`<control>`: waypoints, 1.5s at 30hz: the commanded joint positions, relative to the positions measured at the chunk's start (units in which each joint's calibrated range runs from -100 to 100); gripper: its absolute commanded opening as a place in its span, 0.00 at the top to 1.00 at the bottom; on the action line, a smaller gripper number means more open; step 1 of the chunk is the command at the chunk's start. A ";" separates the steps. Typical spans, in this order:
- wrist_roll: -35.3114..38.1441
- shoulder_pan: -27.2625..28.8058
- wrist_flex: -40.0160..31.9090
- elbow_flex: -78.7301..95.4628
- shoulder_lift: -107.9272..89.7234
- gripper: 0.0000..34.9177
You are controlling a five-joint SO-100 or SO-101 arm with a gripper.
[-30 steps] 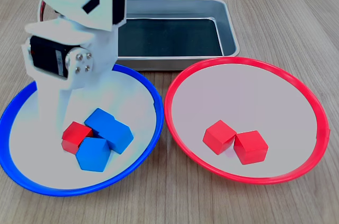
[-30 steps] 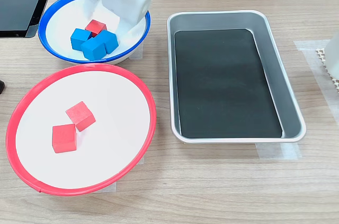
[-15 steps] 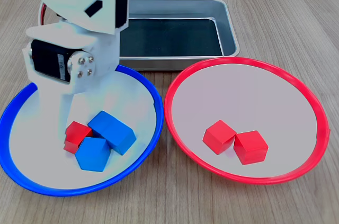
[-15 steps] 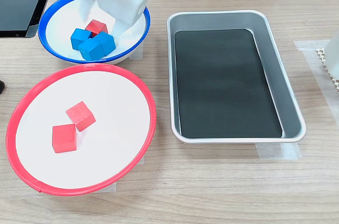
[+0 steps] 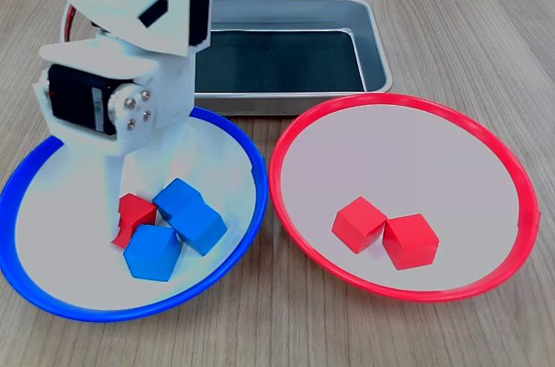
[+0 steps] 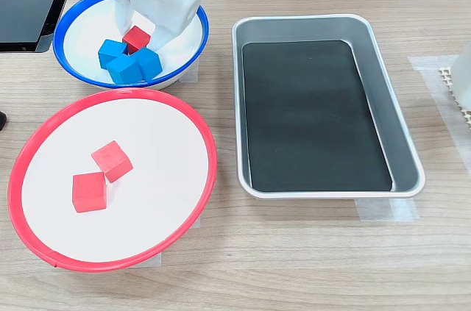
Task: Relocate any red block in the blue dish to the red dish, correcting any misplacement.
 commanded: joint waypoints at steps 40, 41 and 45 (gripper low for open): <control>13.09 -26.04 -3.29 21.63 -25.70 0.99; 13.19 -26.41 -3.29 21.91 -25.53 0.99; 13.53 -27.64 -3.62 23.09 -24.59 0.99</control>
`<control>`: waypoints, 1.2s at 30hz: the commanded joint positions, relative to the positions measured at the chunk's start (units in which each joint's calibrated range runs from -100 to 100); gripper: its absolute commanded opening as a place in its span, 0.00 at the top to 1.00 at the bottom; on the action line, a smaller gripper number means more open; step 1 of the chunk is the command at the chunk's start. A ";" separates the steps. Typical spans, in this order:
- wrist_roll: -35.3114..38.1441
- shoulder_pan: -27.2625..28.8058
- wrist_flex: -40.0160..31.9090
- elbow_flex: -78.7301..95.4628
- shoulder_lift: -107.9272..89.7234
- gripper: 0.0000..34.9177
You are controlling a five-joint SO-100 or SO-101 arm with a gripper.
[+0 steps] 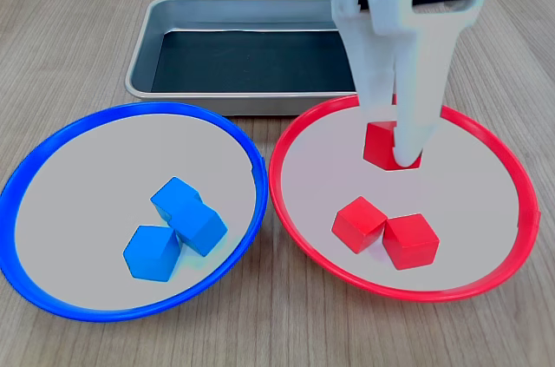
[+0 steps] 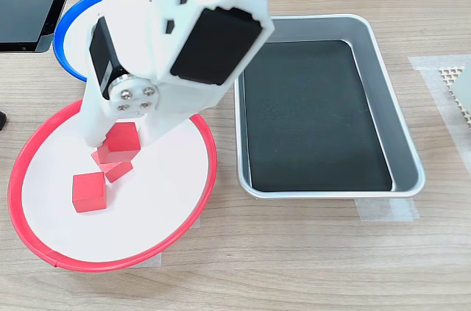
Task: Relocate any red block in the blue dish to the red dish, correcting any misplacement.
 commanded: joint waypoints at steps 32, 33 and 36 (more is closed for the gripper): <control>0.88 0.06 -3.08 -4.88 8.92 0.72; 0.88 0.06 -2.75 -5.06 8.92 0.68; 0.83 0.06 -1.35 -5.79 8.75 0.59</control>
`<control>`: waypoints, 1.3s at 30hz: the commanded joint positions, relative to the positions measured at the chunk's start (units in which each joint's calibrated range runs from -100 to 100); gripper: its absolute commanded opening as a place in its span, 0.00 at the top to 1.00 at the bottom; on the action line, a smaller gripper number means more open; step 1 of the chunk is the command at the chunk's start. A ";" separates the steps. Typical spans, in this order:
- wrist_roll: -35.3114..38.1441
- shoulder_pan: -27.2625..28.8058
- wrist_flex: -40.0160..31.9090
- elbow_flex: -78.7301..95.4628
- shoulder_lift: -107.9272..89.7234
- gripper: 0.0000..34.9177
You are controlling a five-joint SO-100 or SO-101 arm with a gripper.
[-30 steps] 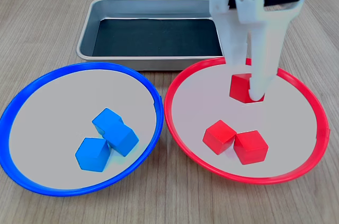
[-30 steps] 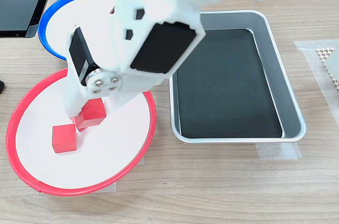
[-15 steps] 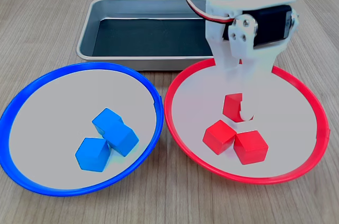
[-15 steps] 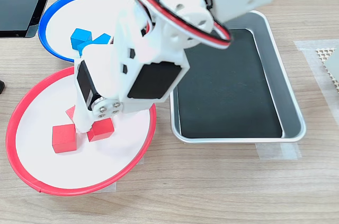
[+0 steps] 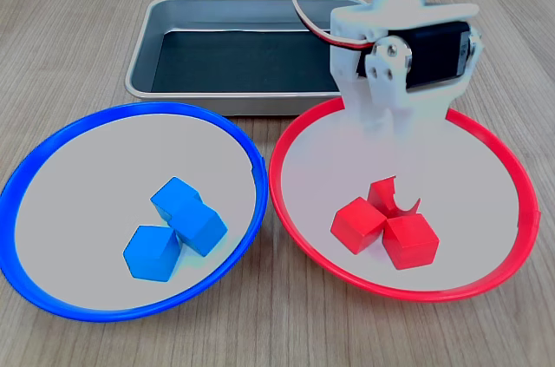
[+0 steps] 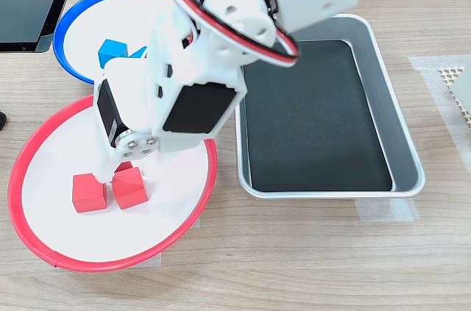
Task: Relocate any red block in the blue dish to the red dish, correcting any misplacement.
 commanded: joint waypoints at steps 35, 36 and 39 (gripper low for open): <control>-4.44 11.14 -15.74 69.49 -83.36 0.99; -4.93 11.33 -14.92 71.58 -86.26 0.99; -6.20 11.80 -10.96 77.23 -95.04 0.99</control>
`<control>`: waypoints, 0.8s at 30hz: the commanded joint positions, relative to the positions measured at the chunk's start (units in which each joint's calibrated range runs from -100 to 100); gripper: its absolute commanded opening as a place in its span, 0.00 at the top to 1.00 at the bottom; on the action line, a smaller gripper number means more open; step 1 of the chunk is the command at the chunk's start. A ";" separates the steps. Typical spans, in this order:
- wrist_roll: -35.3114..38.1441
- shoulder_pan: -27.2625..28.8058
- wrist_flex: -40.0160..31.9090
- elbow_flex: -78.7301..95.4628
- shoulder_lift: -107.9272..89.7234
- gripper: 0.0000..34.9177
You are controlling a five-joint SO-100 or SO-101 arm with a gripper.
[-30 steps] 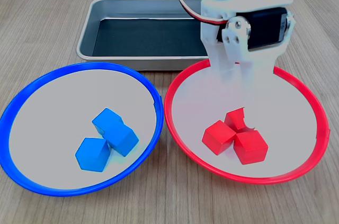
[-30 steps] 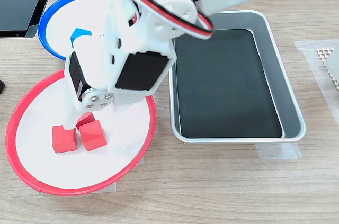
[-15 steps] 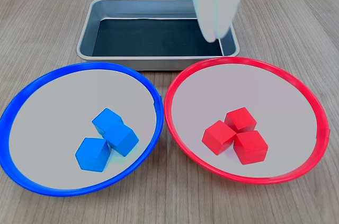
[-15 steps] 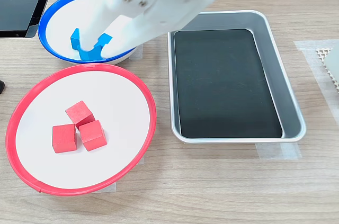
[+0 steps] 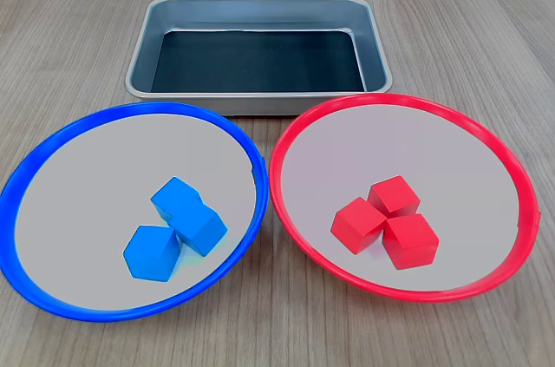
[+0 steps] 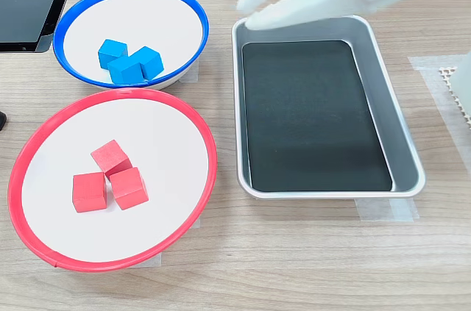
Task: Relocate any red block in the blue dish to the red dish, correcting any misplacement.
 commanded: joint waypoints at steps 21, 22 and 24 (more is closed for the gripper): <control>-2.20 1.41 17.10 29.21 -39.47 0.99; -2.25 1.50 17.27 29.57 -39.90 0.99; -2.39 1.50 17.43 29.94 -40.15 0.99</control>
